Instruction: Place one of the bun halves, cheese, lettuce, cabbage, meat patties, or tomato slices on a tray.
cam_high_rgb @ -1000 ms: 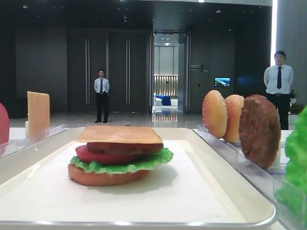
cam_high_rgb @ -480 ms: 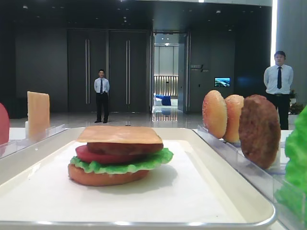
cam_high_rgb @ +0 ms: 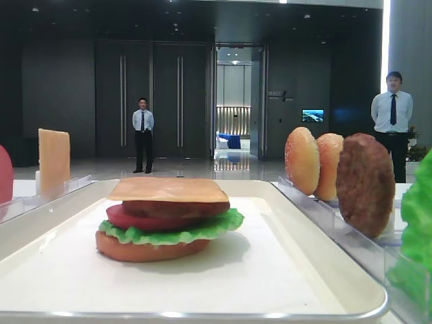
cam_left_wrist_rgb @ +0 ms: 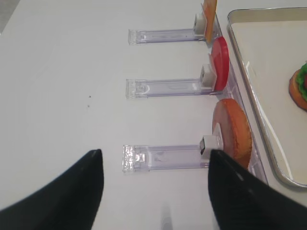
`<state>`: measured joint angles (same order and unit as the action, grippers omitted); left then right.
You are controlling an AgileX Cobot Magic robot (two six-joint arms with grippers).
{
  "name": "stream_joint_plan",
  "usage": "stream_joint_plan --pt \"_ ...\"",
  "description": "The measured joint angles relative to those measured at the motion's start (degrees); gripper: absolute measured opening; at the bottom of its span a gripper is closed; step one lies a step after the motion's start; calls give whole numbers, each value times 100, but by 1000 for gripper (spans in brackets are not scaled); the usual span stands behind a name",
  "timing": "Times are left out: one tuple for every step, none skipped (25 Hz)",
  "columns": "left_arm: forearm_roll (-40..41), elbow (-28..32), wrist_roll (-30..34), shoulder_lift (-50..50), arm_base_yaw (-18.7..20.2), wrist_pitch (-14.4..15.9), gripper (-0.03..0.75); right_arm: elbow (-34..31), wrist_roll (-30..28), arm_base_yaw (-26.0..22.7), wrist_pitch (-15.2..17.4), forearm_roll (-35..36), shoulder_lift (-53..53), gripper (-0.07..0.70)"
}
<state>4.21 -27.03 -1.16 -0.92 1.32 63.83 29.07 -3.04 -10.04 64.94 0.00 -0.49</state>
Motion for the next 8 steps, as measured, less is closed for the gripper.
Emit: stream_joint_plan --pt "0 0 0 0 0 0 514 0 0 0 0 0 0 426" --pt "0 0 0 0 0 0 511 0 0 0 0 0 0 426" --pt "0 0 0 0 0 0 506 0 0 0 0 0 0 426" --pt "0 0 0 0 0 0 502 0 0 0 0 0 0 426" --pt "0 0 0 0 0 0 494 0 0 0 0 0 0 426" --pt "0 0 0 0 0 0 484 0 0 0 0 0 0 426" --pt "0 0 0 0 0 0 475 0 0 0 0 0 0 426" --pt "0 0 0 0 0 0 463 0 0 0 0 0 0 426"
